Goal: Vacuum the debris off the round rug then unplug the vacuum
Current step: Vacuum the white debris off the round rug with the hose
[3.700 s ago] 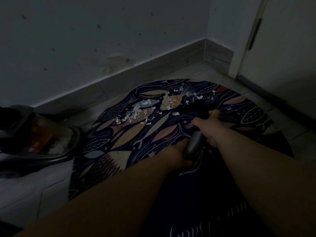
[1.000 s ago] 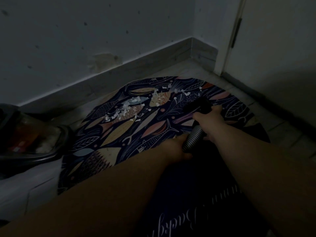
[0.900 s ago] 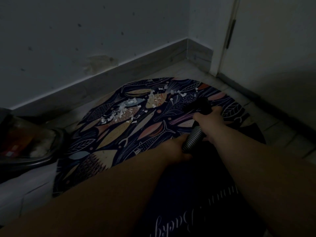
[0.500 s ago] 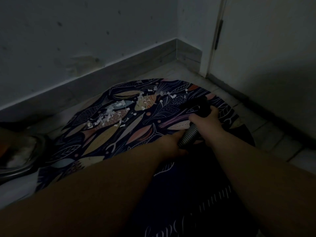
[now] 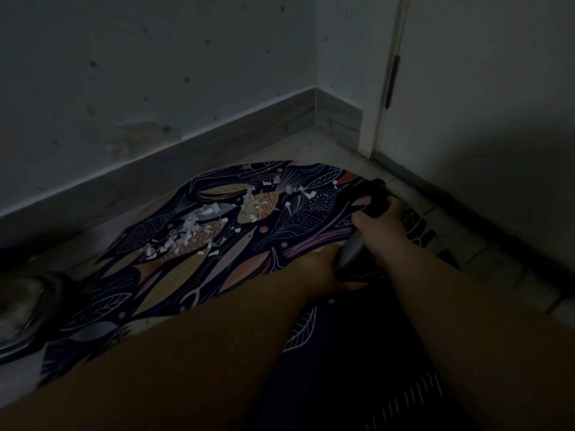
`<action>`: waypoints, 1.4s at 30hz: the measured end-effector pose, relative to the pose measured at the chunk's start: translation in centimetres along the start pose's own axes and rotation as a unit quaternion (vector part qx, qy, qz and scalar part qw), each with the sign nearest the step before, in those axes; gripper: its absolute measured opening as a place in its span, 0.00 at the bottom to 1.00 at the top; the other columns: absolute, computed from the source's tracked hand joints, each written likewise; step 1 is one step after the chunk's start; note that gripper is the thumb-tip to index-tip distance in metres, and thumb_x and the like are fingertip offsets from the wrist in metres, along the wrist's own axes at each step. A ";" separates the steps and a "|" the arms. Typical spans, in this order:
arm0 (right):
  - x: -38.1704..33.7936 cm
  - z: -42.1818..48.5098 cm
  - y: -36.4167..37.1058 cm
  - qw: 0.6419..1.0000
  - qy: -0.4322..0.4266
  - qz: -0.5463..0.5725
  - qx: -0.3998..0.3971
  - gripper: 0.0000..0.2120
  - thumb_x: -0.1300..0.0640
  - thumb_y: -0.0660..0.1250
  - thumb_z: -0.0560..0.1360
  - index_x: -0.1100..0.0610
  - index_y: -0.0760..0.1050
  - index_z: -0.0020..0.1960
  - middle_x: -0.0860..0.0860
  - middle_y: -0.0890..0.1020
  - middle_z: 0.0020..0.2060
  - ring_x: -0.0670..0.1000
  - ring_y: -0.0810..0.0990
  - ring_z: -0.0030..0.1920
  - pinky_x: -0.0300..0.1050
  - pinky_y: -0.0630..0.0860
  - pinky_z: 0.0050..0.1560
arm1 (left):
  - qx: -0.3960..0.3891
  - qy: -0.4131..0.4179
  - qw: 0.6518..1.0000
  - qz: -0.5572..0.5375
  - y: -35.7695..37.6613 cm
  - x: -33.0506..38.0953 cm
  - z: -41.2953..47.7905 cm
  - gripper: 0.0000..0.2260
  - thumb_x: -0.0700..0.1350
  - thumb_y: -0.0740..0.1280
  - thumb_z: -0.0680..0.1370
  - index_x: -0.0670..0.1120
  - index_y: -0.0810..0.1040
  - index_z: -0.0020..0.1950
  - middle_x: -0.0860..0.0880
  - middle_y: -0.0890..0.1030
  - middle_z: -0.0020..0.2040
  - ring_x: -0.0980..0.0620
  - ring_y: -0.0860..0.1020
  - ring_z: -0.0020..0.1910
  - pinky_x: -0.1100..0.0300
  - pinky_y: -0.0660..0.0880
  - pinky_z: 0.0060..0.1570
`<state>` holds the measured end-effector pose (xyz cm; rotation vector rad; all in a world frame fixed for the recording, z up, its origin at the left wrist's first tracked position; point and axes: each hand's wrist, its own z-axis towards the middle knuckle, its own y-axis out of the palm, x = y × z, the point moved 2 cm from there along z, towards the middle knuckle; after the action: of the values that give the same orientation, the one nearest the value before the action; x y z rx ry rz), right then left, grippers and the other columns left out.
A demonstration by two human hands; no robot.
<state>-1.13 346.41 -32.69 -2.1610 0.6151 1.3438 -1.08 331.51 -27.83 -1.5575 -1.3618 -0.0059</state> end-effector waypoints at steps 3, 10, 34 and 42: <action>0.8 0.2 0.3 1.000 -0.001 0.000 -0.014 0.34 0.55 0.67 0.72 0.46 0.56 0.73 0.58 0.74 0.60 0.58 0.78 0.49 0.51 0.77 0.45 | 0.005 -0.007 1.000 0.026 0.6 -0.8 0.2 0.35 0.51 0.70 0.74 0.50 0.56 0.75 0.46 0.70 0.69 0.47 0.70 0.66 0.62 0.67 0.56; 0.8 1.5 0.7 1.000 -0.011 -0.002 -0.003 0.33 0.57 0.67 0.74 0.50 0.55 0.75 0.59 0.74 0.61 0.58 0.77 0.49 0.46 0.72 0.41 | 0.013 -0.008 1.000 0.022 0.3 -1.5 1.5 0.34 0.47 0.70 0.74 0.52 0.56 0.75 0.47 0.71 0.69 0.49 0.74 0.62 0.64 0.69 0.52; -1.5 5.9 3.5 1.000 0.003 0.004 -0.011 0.39 0.53 0.68 0.76 0.44 0.47 0.77 0.58 0.69 0.68 0.61 0.74 0.59 0.63 0.76 0.59 | 0.028 -0.022 0.999 0.035 -1.9 -3.7 6.2 0.34 0.47 0.69 0.76 0.48 0.53 0.76 0.42 0.70 0.69 0.45 0.71 0.65 0.62 0.68 0.57; -0.9 4.3 3.4 0.999 -0.025 -0.027 -0.039 0.38 0.56 0.66 0.78 0.50 0.46 0.79 0.57 0.68 0.70 0.54 0.71 0.54 0.47 0.71 0.53 | 0.038 -0.011 0.999 0.025 -1.1 -3.6 3.8 0.34 0.46 0.67 0.77 0.49 0.52 0.77 0.46 0.69 0.71 0.48 0.69 0.67 0.65 0.66 0.59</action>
<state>-6.47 346.61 -34.15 -2.1813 0.4881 1.4104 -5.39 331.23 -31.08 -1.5308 -1.3245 0.0921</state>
